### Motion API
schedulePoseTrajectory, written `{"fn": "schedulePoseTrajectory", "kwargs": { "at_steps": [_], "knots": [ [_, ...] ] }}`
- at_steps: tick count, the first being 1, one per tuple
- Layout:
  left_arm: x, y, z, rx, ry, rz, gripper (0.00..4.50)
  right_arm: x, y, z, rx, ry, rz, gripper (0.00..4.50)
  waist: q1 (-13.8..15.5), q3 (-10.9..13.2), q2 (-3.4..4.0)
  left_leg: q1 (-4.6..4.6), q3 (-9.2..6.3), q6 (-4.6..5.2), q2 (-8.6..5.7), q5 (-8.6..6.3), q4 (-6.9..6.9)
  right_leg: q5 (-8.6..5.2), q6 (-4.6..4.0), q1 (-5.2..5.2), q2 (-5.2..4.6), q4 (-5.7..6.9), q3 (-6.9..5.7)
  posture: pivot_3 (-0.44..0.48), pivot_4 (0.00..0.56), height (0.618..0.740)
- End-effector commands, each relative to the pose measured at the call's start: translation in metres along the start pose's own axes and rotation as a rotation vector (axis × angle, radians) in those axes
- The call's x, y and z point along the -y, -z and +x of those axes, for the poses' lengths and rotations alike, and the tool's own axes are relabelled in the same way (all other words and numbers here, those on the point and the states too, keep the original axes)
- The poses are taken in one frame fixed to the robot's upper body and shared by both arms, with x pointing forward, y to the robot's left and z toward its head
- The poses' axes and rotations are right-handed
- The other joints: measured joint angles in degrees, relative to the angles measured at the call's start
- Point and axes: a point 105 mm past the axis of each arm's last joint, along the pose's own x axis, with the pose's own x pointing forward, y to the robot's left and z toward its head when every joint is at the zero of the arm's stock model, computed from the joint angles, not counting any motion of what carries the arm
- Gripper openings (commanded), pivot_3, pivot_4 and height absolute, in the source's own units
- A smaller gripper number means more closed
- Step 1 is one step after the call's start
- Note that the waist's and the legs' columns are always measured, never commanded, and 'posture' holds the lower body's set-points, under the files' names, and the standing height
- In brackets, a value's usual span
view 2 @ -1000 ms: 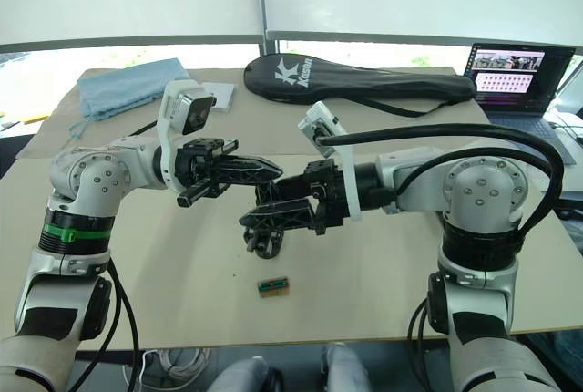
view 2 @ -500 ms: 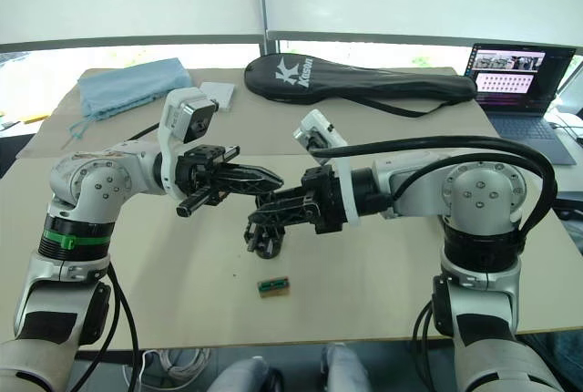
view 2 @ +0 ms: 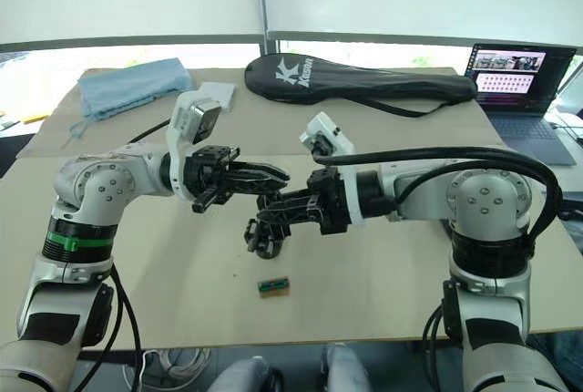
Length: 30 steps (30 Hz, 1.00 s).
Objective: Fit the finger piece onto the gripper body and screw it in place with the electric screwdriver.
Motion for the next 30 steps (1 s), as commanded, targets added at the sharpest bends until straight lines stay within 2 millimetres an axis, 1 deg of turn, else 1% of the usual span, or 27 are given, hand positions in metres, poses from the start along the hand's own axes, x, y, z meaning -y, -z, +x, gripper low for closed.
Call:
{"fn": "schedulePoseTrajectory", "kwargs": {
  "at_steps": [1, 2, 3, 4, 5, 6, 8, 10, 11, 12, 14, 15, 17, 20, 22, 24, 26, 30],
  "knots": [
    [0.013, -0.016, -0.011, 0.045, 0.0, 0.08, 2.88, -0.008, -0.013, -0.015, 0.087, -0.01, -0.062, 0.39, 0.0, 0.0, 0.0, 0.0, 0.0, 0.0, 0.0, 0.0, 0.0, 0.0, 0.0, 0.0, 0.0, 0.0, 0.0, 0.0, 0.15, 0.74],
    [0.011, -0.016, -0.016, 0.046, -0.023, 0.096, 3.28, -0.006, -0.015, -0.018, 0.115, 0.009, -0.075, 0.39, 0.0, 0.0, 0.0, 0.0, 0.0, 0.0, 0.0, 0.0, 0.0, 0.0, 0.0, 0.0, 0.0, -0.01, 0.0, 0.0, 0.15, 0.74],
    [0.007, -0.019, -0.025, 0.055, -0.057, 0.131, 3.67, -0.004, -0.015, -0.022, 0.131, 0.026, -0.089, 0.39, 0.0, 0.0, 0.0, 0.0, 0.0, 0.0, 0.0, 0.0, 0.0, 0.0, 0.0, 0.0, 0.0, -0.01, 0.0, 0.0, 0.15, 0.74],
    [0.002, -0.022, -0.036, 0.065, -0.094, 0.176, 4.27, 0.0, -0.012, -0.025, 0.127, 0.05, -0.096, 0.39, 0.0, 0.0, 0.0, 0.0, 0.0, 0.0, 0.0, 0.0, 0.01, 0.0, 0.0, 0.0, 0.0, -0.02, -0.01, 0.0, 0.15, 0.74],
    [-0.003, -0.026, -0.047, 0.079, -0.135, 0.233, 4.5, 0.004, -0.01, -0.028, 0.127, 0.071, -0.104, 0.39, 0.1, 0.0, 0.0, 0.01, 0.01, 0.0, 0.0, 0.0, 0.01, 0.0, 0.0, 0.01, 0.01, -0.02, -0.01, 0.0, 0.15, 0.74],
    [-0.006, -0.027, -0.06, 0.085, -0.162, 0.298, 4.5, 0.006, -0.012, -0.031, 0.163, 0.082, -0.126, 0.39, 0.1, 0.0, 0.0, 0.0, 0.02, 0.0, -0.01, 0.0, 0.01, 0.0, 0.01, 0.01, 0.02, -0.02, -0.01, 0.0, 0.15, 0.74],
    [-0.01, -0.023, -0.08, 0.068, -0.202, 0.419, 4.5, 0.007, -0.02, -0.037, 0.271, 0.081, -0.183, 0.39, 0.0, 0.0, 0.0, 0.02, 0.04, 0.0, -0.01, 0.0, 0.02, 0.0, 0.01, 0.01, 0.05, -0.03, -0.01, 0.0, 0.15, 0.74],
    [-0.018, -0.012, -0.096, 0.023, -0.271, 0.458, 4.5, 0.011, -0.015, -0.038, 0.266, 0.097, -0.198, 0.39, 0.0, 0.0, 0.0, 0.05, 0.06, -0.01, 0.01, 0.0, -0.03, -0.01, 0.01, 0.01, 0.08, -0.04, 0.0, 0.0, 0.15, 0.74],
    [-0.019, -0.01, -0.102, 0.039, -0.28, 0.503, 4.5, 0.012, -0.013, -0.038, 0.274, 0.093, -0.206, 0.39, 0.0, 0.0, 0.0, 0.04, 0.06, -0.01, 0.02, 0.0, -0.03, -0.01, 0.0, 0.0, 0.09, -0.04, 0.0, 0.0, 0.15, 0.74],
    [-0.02, 0.0, -0.107, 0.009, -0.279, 0.523, 4.5, 0.013, -0.013, -0.039, 0.299, 0.092, -0.236, 0.39, 0.1, 0.0, 0.0, 0.03, 0.06, -0.01, 0.02, 0.0, -0.02, -0.01, 0.01, 0.0, 0.08, -0.03, -0.02, 0.0, 0.15, 0.74],
    [-0.024, 0.026, -0.113, -0.101, -0.283, 0.518, 4.5, 0.017, -0.005, -0.035, 0.27, 0.111, -0.298, 0.39, 0.3, 0.0, -0.01, 0.02, 0.05, -0.01, 0.02, 0.0, -0.01, 0.0, 0.01, 0.01, 0.04, -0.08, -0.04, 0.0, 0.15, 0.74],
    [-0.027, 0.038, -0.115, -0.147, -0.288, 0.516, 4.5, 0.018, -0.001, -0.032, 0.248, 0.109, -0.339, 0.39, 0.4, 0.0, -0.01, 0.02, 0.05, 0.0, 0.0, 0.0, -0.02, 0.0, 0.01, 0.01, 0.02, -0.08, -0.04, 0.0, 0.15, 0.74],
    [-0.032, 0.056, -0.115, -0.18, -0.291, 0.495, 4.5, 0.016, 0.002, -0.029, 0.271, 0.081, -0.387, 0.39, 0.6, 0.0, -0.02, 0.01, 0.05, 0.02, -0.02, -0.02, -0.01, 0.0, 0.02, 0.01, 0.01, -0.1, -0.05, 0.0, 0.15, 0.74],
    [-0.039, 0.082, -0.11, -0.216, -0.272, 0.444, 4.5, 0.01, 0.004, -0.023, 0.308, 0.016, -0.469, 0.39, 1.2, 0.0, -0.04, -0.01, 0.05, 0.06, -0.02, -0.04, 0.06, 0.01, 0.03, 0.01, -0.02, -0.08, -0.06, 0.0, 0.15, 0.74],
    [-0.049, 0.092, -0.104, -0.224, -0.303, 0.467, 4.5, 0.008, 0.004, -0.019, 0.317, -0.007, -0.503, 0.39, 1.3, 0.0, -0.04, -0.01, 0.05, 0.11, -0.02, -0.07, 0.06, 0.01, 0.03, 0.01, -0.04, -0.07, -0.06, 0.0, 0.15, 0.74],
    [-0.052, 0.11, -0.094, -0.238, -0.276, 0.446, 4.5, 0.004, 0.007, -0.015, 0.309, -0.037, -0.555, 0.39, 1.4, 0.0, -0.05, -0.03, 0.04, 0.16, -0.03, -0.09, 0.09, 0.02, 0.04, 0.02, -0.06, -0.07, -0.09, 0.0, 0.15, 0.74],
    [-0.051, 0.127, -0.085, -0.269, -0.224, 0.419, 4.5, 0.002, 0.009, -0.012, 0.297, -0.054, -0.585, 0.39, 1.2, 0.0, -0.05, -0.03, 0.05, 0.21, -0.04, -0.12, 0.1, 0.03, 0.06, 0.01, -0.09, -0.07, -0.1, 0.0, 0.15, 0.74],
    [-0.06, 0.146, -0.074, -0.279, -0.213, 0.385, 4.5, -0.001, 0.012, -0.009, 0.286, -0.089, -0.615, 0.39, 1.2, 0.0, -0.06, -0.04, 0.06, 0.26, -0.04, -0.16, 0.11, 0.03, 0.07, 0.01, -0.1, -0.08, -0.13, 0.0, 0.15, 0.74]
  ]
}}
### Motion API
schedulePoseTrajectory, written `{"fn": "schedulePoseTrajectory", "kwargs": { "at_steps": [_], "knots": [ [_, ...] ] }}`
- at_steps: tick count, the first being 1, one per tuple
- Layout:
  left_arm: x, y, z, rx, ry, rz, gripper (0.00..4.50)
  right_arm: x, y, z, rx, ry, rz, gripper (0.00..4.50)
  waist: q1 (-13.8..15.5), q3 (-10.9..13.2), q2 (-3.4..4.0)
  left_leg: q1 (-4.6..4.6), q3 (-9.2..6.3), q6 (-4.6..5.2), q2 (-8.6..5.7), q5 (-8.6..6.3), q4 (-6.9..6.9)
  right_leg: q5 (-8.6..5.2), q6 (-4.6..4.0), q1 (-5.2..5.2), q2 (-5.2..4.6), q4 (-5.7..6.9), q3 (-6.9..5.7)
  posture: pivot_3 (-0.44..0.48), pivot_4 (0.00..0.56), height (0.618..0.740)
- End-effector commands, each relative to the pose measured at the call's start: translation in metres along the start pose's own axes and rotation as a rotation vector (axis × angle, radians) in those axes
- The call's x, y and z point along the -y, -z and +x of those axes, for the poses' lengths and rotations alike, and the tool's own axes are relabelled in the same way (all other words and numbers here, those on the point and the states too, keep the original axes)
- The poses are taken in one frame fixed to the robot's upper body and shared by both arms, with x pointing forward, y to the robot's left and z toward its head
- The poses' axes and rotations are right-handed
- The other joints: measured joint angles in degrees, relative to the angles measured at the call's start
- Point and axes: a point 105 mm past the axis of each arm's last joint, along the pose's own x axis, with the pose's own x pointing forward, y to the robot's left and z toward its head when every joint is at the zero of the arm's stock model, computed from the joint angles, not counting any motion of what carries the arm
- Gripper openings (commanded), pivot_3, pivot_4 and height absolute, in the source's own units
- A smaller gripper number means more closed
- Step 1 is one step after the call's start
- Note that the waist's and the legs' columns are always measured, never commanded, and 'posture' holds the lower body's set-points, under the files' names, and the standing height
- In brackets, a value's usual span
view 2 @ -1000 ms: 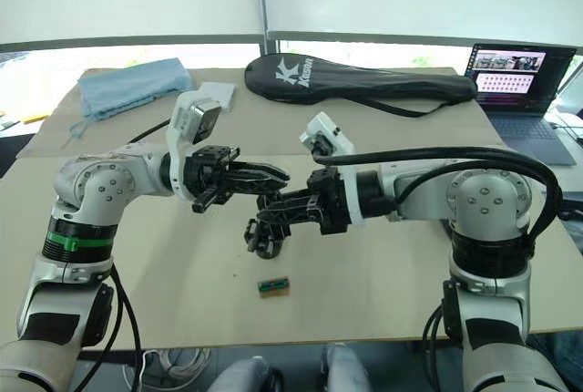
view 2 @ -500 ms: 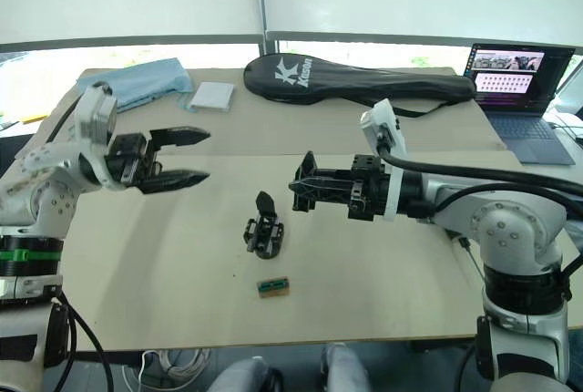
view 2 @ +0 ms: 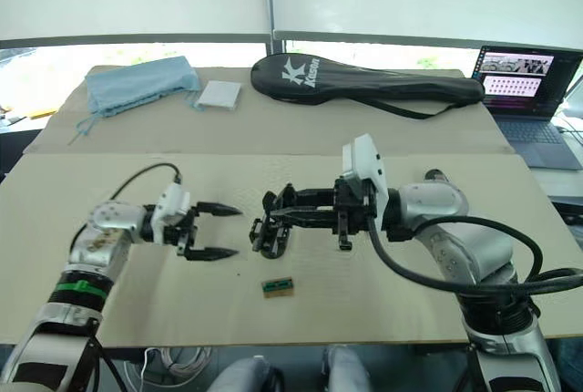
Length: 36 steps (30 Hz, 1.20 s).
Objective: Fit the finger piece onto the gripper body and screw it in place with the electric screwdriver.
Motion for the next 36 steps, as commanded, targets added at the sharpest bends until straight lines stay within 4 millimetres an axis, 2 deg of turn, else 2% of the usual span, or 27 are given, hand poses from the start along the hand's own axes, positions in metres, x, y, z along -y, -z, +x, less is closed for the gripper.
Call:
{"fn": "schedulePoseTrajectory", "kwargs": {
  "at_steps": [1, 6, 19, 25, 35, 36],
  "knots": [
    [0.0, 0.009, 0.012, 0.005, 0.017, 0.007, 4.5, -0.008, -0.009, 0.004, 0.029, -0.043, -0.062, 0.39, 0.0, 0.0, 0.0, 0.0, 0.0, 0.0, 0.0, 0.0, 0.01, 0.0, 0.0, 0.0, -0.01, 0.01, 0.0, 0.0, 0.15, 0.74],
    [-0.003, 0.012, 0.036, 0.028, 0.029, 0.048, 4.5, -0.01, -0.008, 0.004, 0.025, -0.041, -0.052, 0.39, 0.2, 0.0, -0.02, -0.02, -0.01, 0.1, 0.0, -0.06, 0.06, 0.0, 0.0, 0.0, -0.09, 0.01, -0.04, 0.0, 0.15, 0.74],
    [-0.006, 0.002, 0.065, 0.088, 0.072, 0.056, 4.5, -0.012, 0.0, 0.005, -0.011, -0.027, -0.011, 0.39, 0.2, 0.0, -0.03, -0.15, -0.01, 0.31, -0.02, -0.19, 0.31, 0.07, 0.12, 0.01, -0.18, 0.0, -0.09, 0.0, 0.15, 0.74],
    [-0.001, 0.003, 0.069, 0.077, 0.096, 0.059, 4.5, -0.013, 0.002, 0.007, -0.012, -0.028, -0.012, 0.39, 0.1, 0.0, -0.03, -0.2, 0.0, 0.37, -0.02, -0.22, 0.4, 0.09, 0.16, 0.0, -0.18, 0.0, -0.1, 0.0, 0.15, 0.74],
    [-0.002, 0.007, 0.064, 0.069, 0.073, 0.029, 4.5, -0.015, -0.002, 0.01, -0.005, -0.034, -0.019, 0.39, 0.1, 0.0, -0.02, -0.19, 0.0, 0.37, -0.02, -0.22, 0.42, 0.1, 0.17, 0.0, -0.19, 0.0, -0.09, 0.0, 0.15, 0.74],
    [-0.001, 0.007, 0.064, 0.071, 0.08, 0.023, 4.26, -0.015, -0.002, 0.011, -0.006, -0.033, -0.021, 0.39, 0.0, 0.0, -0.03, -0.19, -0.01, 0.37, -0.02, -0.22, 0.42, 0.1, 0.17, 0.0, -0.19, 0.0, -0.09, 0.0, 0.15, 0.74]
  ]
}}
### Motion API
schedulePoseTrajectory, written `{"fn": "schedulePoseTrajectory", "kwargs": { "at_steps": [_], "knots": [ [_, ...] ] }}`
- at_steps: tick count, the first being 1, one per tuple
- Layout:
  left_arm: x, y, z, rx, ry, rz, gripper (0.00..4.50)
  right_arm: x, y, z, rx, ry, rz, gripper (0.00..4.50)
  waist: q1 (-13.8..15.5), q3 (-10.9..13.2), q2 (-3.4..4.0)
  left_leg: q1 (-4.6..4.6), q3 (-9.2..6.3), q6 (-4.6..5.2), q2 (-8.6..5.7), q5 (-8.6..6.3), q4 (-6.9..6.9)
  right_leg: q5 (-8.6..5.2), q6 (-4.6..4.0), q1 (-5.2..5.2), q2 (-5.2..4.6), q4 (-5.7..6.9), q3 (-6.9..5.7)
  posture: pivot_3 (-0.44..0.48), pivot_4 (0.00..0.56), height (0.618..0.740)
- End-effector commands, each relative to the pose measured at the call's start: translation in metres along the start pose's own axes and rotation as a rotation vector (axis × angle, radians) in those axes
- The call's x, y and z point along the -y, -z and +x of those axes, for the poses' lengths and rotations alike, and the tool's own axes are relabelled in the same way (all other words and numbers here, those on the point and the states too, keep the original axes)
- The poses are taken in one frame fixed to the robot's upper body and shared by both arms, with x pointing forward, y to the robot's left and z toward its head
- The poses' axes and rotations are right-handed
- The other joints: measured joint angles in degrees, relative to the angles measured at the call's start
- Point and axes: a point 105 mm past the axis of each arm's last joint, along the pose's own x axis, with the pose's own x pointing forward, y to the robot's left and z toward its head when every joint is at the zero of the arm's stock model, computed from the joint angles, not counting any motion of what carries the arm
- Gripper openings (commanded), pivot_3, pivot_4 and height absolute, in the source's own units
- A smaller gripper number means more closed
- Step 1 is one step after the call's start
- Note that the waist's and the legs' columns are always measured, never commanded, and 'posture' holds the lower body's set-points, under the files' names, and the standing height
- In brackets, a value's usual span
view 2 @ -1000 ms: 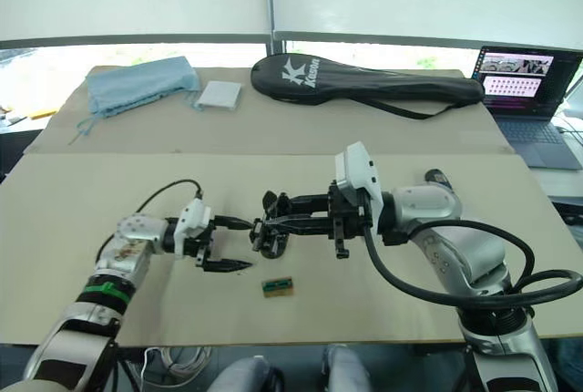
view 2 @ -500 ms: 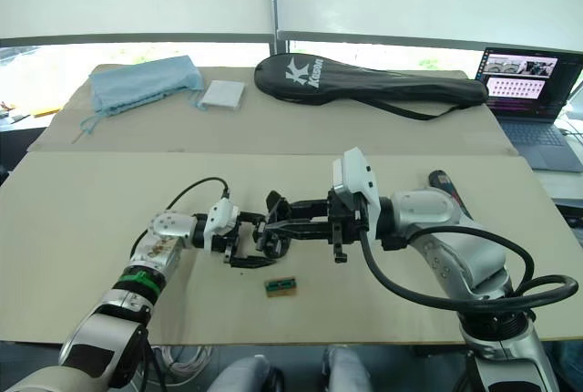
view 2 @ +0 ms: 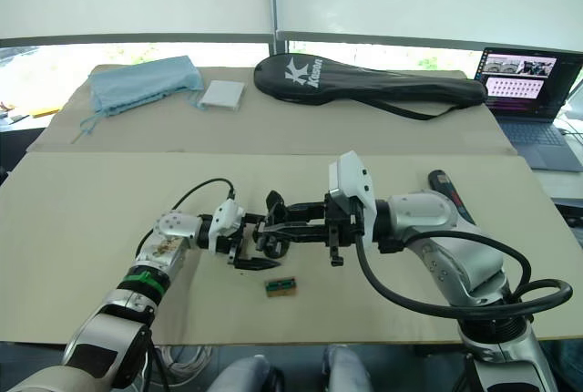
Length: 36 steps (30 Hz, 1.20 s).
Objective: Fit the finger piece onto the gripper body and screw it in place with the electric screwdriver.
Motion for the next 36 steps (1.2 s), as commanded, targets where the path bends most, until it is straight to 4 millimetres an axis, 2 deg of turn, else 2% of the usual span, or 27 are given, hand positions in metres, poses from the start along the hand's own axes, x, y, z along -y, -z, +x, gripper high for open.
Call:
{"fn": "schedulePoseTrajectory", "kwargs": {
  "at_steps": [1, 2, 5, 9, 13, 21, 31, 36],
  "knots": [
    [0.003, -0.001, -0.002, -0.001, 0.012, -0.01, 3.99, -0.004, -0.009, 0.004, 0.016, -0.015, -0.044, 0.39, 0.0, 0.0, 0.0, 0.0, 0.0, 0.0, 0.0, 0.0, 0.0, 0.0, 0.0, 0.0, 0.0, 0.0, 0.0, 0.0, 0.15, 0.74],
    [0.003, 0.0, -0.002, -0.007, 0.015, -0.011, 3.67, -0.003, -0.009, 0.005, 0.017, -0.009, -0.048, 0.39, -0.1, 0.0, 0.0, 0.0, 0.0, 0.0, 0.0, 0.0, 0.0, 0.0, 0.0, 0.0, 0.0, 0.0, 0.0, 0.0, 0.15, 0.74],
    [0.003, -0.001, -0.002, -0.013, 0.012, -0.004, 2.31, -0.001, -0.009, 0.012, 0.034, 0.007, -0.057, 0.39, -0.1, 0.0, 0.0, 0.01, 0.0, 0.0, 0.0, 0.0, -0.01, 0.0, 0.0, -0.01, 0.0, 0.01, 0.0, 0.0, 0.15, 0.74],
    [0.003, -0.001, 0.0, -0.013, 0.009, -0.001, 2.33, 0.002, 0.001, 0.026, 0.021, 0.028, -0.079, 0.39, -0.1, 0.0, 0.0, 0.01, 0.0, -0.01, 0.0, 0.0, 0.0, 0.0, 0.0, -0.01, 0.01, 0.02, 0.0, 0.0, 0.15, 0.74],
    [0.006, 0.002, 0.0, -0.023, 0.01, -0.007, 2.33, 0.009, 0.011, 0.032, -0.005, 0.056, -0.1, 0.39, -0.1, 0.0, 0.0, -0.01, 0.0, 0.0, -0.04, 0.0, 0.06, 0.0, 0.01, -0.01, 0.02, 0.03, 0.0, 0.0, 0.15, 0.74],
    [0.011, 0.006, -0.004, -0.03, 0.009, -0.031, 2.33, 0.014, 0.03, 0.034, -0.073, 0.067, -0.129, 0.39, -0.2, 0.0, 0.01, 0.01, 0.0, 0.0, -0.03, 0.0, 0.09, 0.01, 0.02, 0.0, 0.08, 0.03, 0.01, 0.0, 0.15, 0.74],
    [0.012, 0.008, -0.005, -0.045, -0.001, -0.03, 2.33, 0.012, 0.036, 0.04, -0.069, 0.07, -0.105, 0.39, -0.2, 0.0, 0.01, 0.01, 0.0, -0.01, -0.03, 0.0, 0.12, 0.01, 0.02, 0.0, 0.09, 0.04, 0.01, 0.0, 0.15, 0.74],
    [0.011, 0.009, -0.002, -0.043, -0.008, -0.032, 2.33, 0.011, 0.045, 0.04, -0.098, 0.067, -0.065, 0.39, -0.2, 0.0, 0.01, 0.02, 0.0, -0.01, -0.03, 0.0, 0.13, 0.0, 0.02, 0.01, 0.09, 0.05, 0.01, 0.0, 0.15, 0.74]
  ]
}}
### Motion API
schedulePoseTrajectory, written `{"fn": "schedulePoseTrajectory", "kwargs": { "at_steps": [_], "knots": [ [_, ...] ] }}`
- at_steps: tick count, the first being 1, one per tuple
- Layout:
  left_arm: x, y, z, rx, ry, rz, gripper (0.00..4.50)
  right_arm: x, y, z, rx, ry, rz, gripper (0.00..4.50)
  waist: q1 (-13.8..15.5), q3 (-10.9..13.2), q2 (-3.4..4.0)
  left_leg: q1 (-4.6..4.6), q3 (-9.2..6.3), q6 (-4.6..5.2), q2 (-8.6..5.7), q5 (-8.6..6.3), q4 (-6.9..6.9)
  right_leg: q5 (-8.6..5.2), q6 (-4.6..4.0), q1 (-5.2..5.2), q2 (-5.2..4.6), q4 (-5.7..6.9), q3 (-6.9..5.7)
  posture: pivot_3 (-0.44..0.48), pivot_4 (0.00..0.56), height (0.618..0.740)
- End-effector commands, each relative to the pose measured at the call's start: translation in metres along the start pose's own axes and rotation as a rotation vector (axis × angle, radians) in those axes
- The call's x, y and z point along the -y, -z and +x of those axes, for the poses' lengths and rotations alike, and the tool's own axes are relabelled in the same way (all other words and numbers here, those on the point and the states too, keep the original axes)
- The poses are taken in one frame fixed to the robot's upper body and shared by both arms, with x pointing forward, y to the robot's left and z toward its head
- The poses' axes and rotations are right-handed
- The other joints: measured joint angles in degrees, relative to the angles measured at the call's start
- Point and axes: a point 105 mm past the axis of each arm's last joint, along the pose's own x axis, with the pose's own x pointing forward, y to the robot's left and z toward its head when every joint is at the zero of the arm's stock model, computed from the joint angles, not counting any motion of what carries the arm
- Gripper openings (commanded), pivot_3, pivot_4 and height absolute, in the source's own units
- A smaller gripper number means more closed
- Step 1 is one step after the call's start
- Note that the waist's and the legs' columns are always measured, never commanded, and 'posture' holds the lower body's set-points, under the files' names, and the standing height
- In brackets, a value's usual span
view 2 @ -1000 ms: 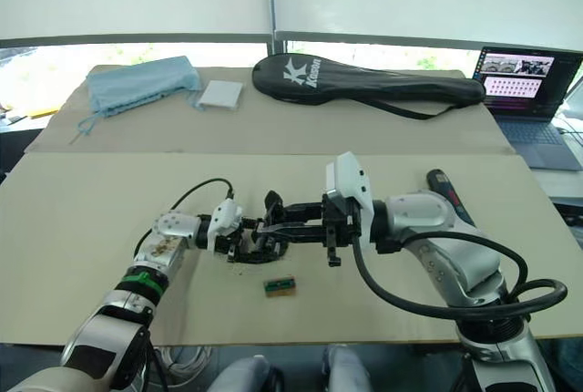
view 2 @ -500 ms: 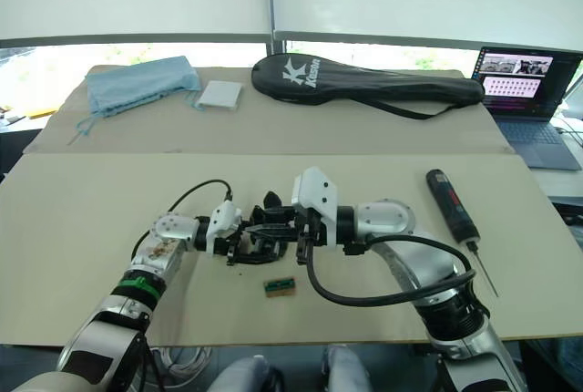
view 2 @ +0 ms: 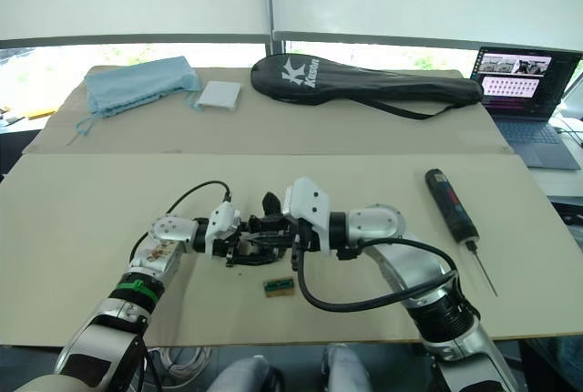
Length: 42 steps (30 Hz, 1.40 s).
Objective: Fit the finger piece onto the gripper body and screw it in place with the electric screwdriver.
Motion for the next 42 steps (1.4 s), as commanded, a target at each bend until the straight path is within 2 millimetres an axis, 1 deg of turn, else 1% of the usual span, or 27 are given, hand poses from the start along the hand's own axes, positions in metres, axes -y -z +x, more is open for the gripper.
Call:
{"fn": "schedulePoseTrajectory", "kwargs": {
  "at_steps": [1, 6, 12, 15, 20, 25, 34, 38, 42],
  "knots": [
    [0.004, 0.007, 0.002, -0.024, 0.01, -0.021, 2.33, -0.001, 0.0, 0.0, -0.003, 0.0, 0.0, 0.39, 0.0, 0.0, 0.0, 0.0, 0.0, 0.0, 0.0, 0.0, 0.0, 0.0, 0.0, 0.0, 0.0, 0.0, 0.0, 0.0, 0.15, 0.74],
    [0.005, 0.008, 0.002, -0.028, 0.012, -0.027, 2.33, -0.005, 0.009, 0.0, -0.033, -0.008, 0.026, 0.39, 0.0, 0.0, 0.0, 0.01, 0.0, 0.0, 0.0, 0.0, 0.03, 0.0, 0.0, 0.02, 0.0, 0.0, 0.01, 0.0, 0.15, 0.74],
    [0.003, 0.007, 0.001, -0.029, 0.003, -0.028, 2.33, -0.004, 0.017, 0.0, -0.063, -0.002, 0.041, 0.39, 0.0, 0.0, 0.01, 0.04, 0.0, 0.0, 0.0, 0.0, 0.03, 0.0, 0.0, 0.05, 0.0, 0.01, 0.01, 0.0, 0.15, 0.74],
    [0.002, 0.007, 0.001, -0.026, -0.003, -0.028, 2.33, -0.002, 0.02, -0.002, -0.074, 0.013, 0.055, 0.39, 0.0, 0.0, 0.01, 0.05, 0.0, 0.0, 0.0, 0.0, 0.03, 0.0, 0.0, 0.06, 0.0, 0.01, 0.01, 0.0, 0.15, 0.74],
    [0.001, 0.005, 0.0, -0.013, -0.005, -0.033, 2.33, 0.008, 0.025, -0.005, -0.101, 0.064, 0.1, 0.39, 0.0, 0.0, 0.02, 0.08, 0.0, 0.0, 0.0, 0.0, 0.04, 0.0, 0.0, 0.09, -0.01, 0.02, 0.02, 0.0, 0.15, 0.74],
    [-0.001, 0.003, -0.001, -0.016, -0.009, -0.026, 2.33, 0.009, 0.028, -0.007, -0.112, 0.068, 0.116, 0.39, 0.0, 0.0, 0.02, 0.1, 0.0, 0.0, 0.0, 0.0, 0.04, 0.0, 0.0, 0.1, -0.01, 0.03, 0.04, 0.0, 0.15, 0.74],
    [-0.005, 0.002, -0.001, -0.015, -0.029, -0.017, 2.33, 0.005, 0.039, -0.004, -0.159, 0.053, 0.165, 0.39, 0.0, -0.1, 0.03, 0.13, 0.0, 0.0, 0.01, 0.0, 0.06, 0.0, 0.0, 0.13, -0.02, 0.04, 0.05, 0.0, 0.15, 0.74],
    [-0.005, 0.002, 0.0, -0.016, -0.038, -0.016, 2.33, -0.003, 0.051, -0.004, -0.193, 0.029, 0.214, 0.39, 0.1, -0.1, 0.03, 0.15, 0.0, 0.0, 0.01, 0.0, 0.06, 0.0, 0.0, 0.14, -0.03, 0.04, 0.06, 0.0, 0.15, 0.74],
    [-0.004, 0.003, 0.0, -0.015, -0.038, -0.016, 2.33, 0.0, 0.059, -0.005, -0.227, 0.049, 0.225, 0.39, 0.1, -0.2, 0.04, 0.18, 0.0, 0.0, 0.01, -0.01, 0.06, 0.0, 0.0, 0.16, -0.03, 0.04, 0.06, 0.0, 0.15, 0.74]
  ]
}}
